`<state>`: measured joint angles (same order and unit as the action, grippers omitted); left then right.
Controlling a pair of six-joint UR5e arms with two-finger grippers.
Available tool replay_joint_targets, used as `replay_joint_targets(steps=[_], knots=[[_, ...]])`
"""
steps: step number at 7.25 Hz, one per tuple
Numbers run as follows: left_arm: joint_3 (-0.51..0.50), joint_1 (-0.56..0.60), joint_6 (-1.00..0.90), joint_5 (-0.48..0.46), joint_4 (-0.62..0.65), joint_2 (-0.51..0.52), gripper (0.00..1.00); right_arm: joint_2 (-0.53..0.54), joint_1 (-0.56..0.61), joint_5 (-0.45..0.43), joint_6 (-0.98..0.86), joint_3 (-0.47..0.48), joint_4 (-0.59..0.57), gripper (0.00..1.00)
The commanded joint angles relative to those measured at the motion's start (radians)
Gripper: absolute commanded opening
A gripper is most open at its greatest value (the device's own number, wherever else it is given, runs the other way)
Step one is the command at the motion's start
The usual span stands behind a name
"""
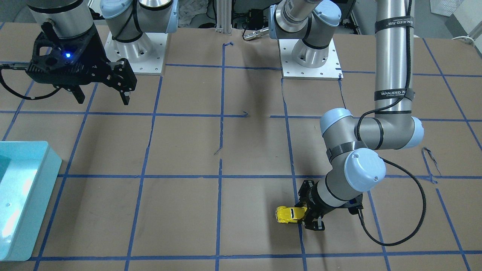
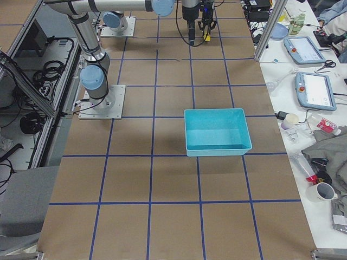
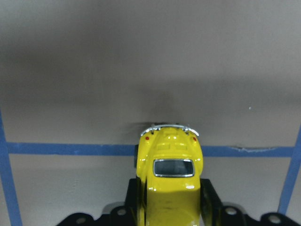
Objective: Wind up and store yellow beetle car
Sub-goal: 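Drag the held car forward along the table with the left gripper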
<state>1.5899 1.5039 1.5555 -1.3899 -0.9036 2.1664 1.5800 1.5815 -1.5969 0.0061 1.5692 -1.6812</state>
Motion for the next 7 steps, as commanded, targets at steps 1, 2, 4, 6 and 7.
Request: replay_joint_targets(steps=[1, 2, 4, 6, 7], knots=[[0.002, -0.024, -0.063, -0.007, 0.0, 0.001, 0.0, 0.0, 0.0, 0.0, -0.001, 0.0, 0.0, 1.0], [0.005, -0.031, -0.083, -0.008, 0.0, 0.001, 0.0, 0.0, 0.0, 0.0, 0.0, 0.0, 0.0, 1.0], [0.004, -0.033, -0.086, -0.012, 0.002, 0.006, 0.0, 0.0, 0.0, 0.0, 0.0, 0.0, 0.0, 1.0], [0.004, -0.047, -0.123, -0.093, 0.002, 0.007, 0.0, 0.0, 0.0, 0.0, 0.0, 0.0, 0.0, 1.0], [0.002, -0.05, -0.139, -0.095, 0.002, 0.007, 0.0, -0.002, 0.0, 0.002, 0.0, 0.0, 0.0, 1.0]])
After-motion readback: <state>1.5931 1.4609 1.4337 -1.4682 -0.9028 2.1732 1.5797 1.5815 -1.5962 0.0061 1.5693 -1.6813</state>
